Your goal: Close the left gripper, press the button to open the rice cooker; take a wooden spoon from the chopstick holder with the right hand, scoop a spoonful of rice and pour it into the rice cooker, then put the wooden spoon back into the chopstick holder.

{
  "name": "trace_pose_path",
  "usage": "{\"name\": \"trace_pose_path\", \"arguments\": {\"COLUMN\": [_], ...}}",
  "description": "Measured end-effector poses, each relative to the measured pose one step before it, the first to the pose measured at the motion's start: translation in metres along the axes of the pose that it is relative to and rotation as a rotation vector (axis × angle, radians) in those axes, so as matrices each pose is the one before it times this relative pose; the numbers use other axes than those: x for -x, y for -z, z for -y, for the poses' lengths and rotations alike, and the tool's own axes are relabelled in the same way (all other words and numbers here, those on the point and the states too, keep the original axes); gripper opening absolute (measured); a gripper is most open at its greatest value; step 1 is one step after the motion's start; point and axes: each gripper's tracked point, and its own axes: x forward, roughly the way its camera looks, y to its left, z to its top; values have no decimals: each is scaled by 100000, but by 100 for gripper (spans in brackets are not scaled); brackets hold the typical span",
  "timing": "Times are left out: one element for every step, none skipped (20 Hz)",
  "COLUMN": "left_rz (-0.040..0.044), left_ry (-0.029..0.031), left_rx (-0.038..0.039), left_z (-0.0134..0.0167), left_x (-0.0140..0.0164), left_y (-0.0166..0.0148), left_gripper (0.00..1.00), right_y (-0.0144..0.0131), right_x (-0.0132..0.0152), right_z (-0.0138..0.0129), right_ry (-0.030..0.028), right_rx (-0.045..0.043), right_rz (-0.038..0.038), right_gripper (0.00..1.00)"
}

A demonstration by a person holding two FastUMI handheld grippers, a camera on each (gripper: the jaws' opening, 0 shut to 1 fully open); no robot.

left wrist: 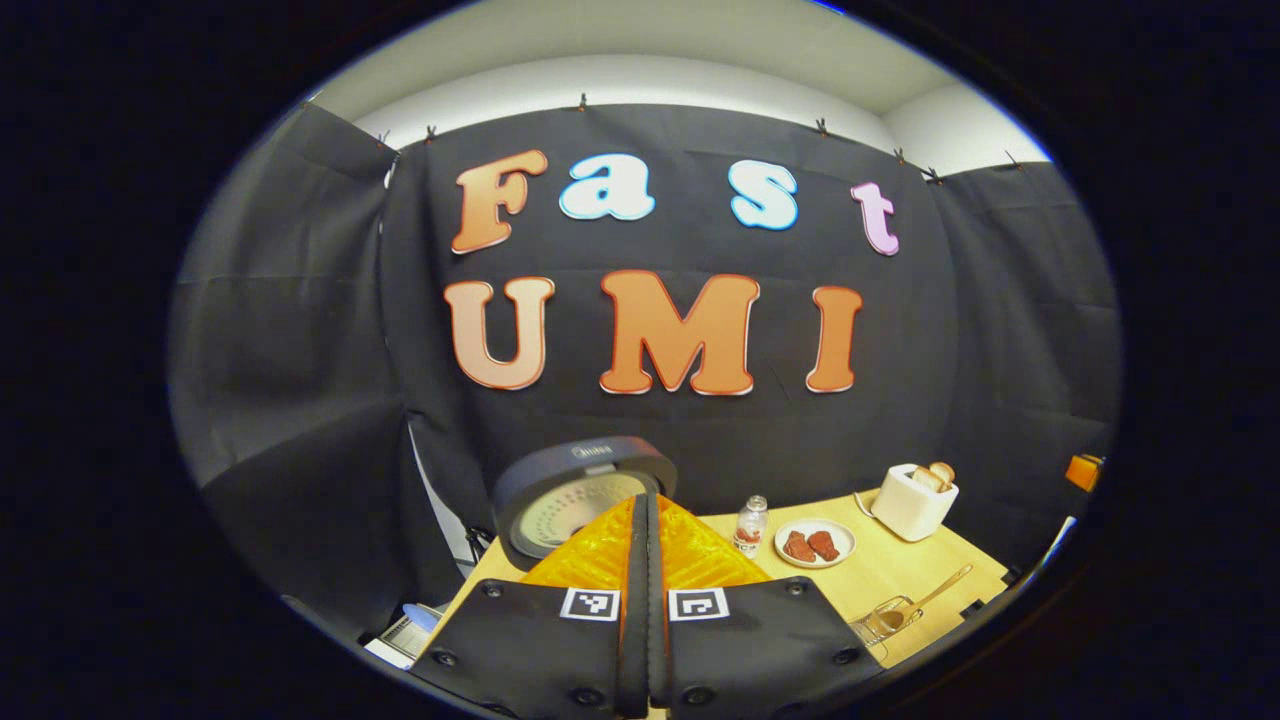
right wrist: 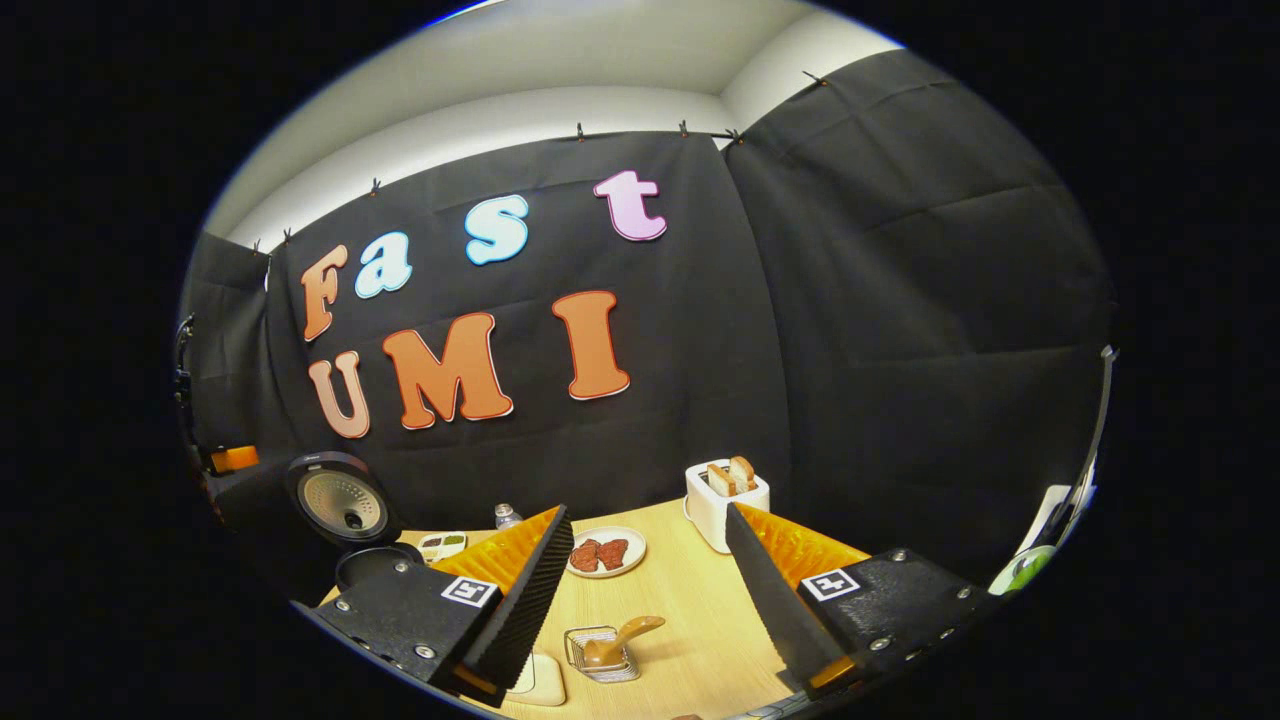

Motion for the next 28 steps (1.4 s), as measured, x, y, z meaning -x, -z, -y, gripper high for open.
{"name": "trace_pose_path", "arguments": {"left_rz": [1642,1392,708,558,1976,3512,2955,1983,-309,-707,52,483,55,-90,-306,-638,-786,-169,857,1381,1269,765,508,96,-57,-130,-120,111], "left_ry": [-1790,-1186,-855,-901,-334,-1484,-3749,-2078,-1386,394,-770,-498,-777,-653,-1027,-1102,-575,-1296,-2496,-2961,-2683,-2441,-1990,-1685,-700,86,152,-595], "left_rx": [991,597,571,220,794,167,-1022,-273,123,-95,-81,-581,-1148,-921,-252,466,923,625,866,635,289,-343,-866,-1324,-1173,-577,-164,-40], "left_z": [-611,-471,-433,-490,-368,-508,-1128,-809,-94,-35,-278,-263,-403,-401,-565,-533,-416,-374,-778,-1000,-696,-593,-648,-417,28,167,-111,-185], "left_x": [818,503,675,773,767,455,454,727,409,591,242,357,270,161,268,344,144,220,310,-88,27,107,212,28,44,43,-22,-30], "left_y": [-581,-504,-404,-277,-521,-1022,-909,-600,-21,132,-101,-177,68,-41,4,-122,111,52,15,-294,-322,-72,3,-110,-68,81,61,-62], "left_gripper": [2,4,5,5,5,4,5,7,13,19,26,32,39,46,53,61,68,76,83,90,98,98,98,98,99,99,99,99], "right_y": [454,701,872,1103,1255,1221,1077,1064,1180,1414,1216,1419,1488,1343,760,664,683,579,257,398,344,333,347,663,578,354,193,320], "right_x": [-291,-495,-440,-357,-424,-378,-567,-594,-549,-477,-585,-726,-551,-537,-331,-376,-392,-322,-328,-219,-311,-285,-209,-205,-126,-319,-355,-427], "right_z": [116,381,420,197,53,-24,68,82,-153,-257,-113,68,189,20,-231,-61,-26,-148,-200,-177,-137,-141,-188,-355,-140,113,128,85], "right_ry": [-120,853,838,685,-125,73,-131,-450,-776,-906,-538,-72,911,-15,-389,116,-150,-388,-837,-553,-255,-665,-1214,-1735,-1323,-349,9,-321], "right_rx": [-322,138,-59,-702,-1419,-949,299,534,-501,-1597,-2247,-1526,335,-244,-796,-805,-1390,-1956,-2274,-2125,-1690,-1419,-1456,-1635,-1766,-1831,-1953,-2474], "right_rz": [563,286,-159,-1223,-1745,-1897,-751,-1124,-1951,-2941,-3000,-3041,-3330,-2738,-1232,-1537,-1610,-1105,-847,-588,-511,-383,-1006,-1787,-1921,-953,-506,-752], "right_gripper": [95,95,100,100,95,94,94,95,95,94,95,95,95,95,95,95,95,95,95,95,95,93,92,88,86,81,79,72]}}
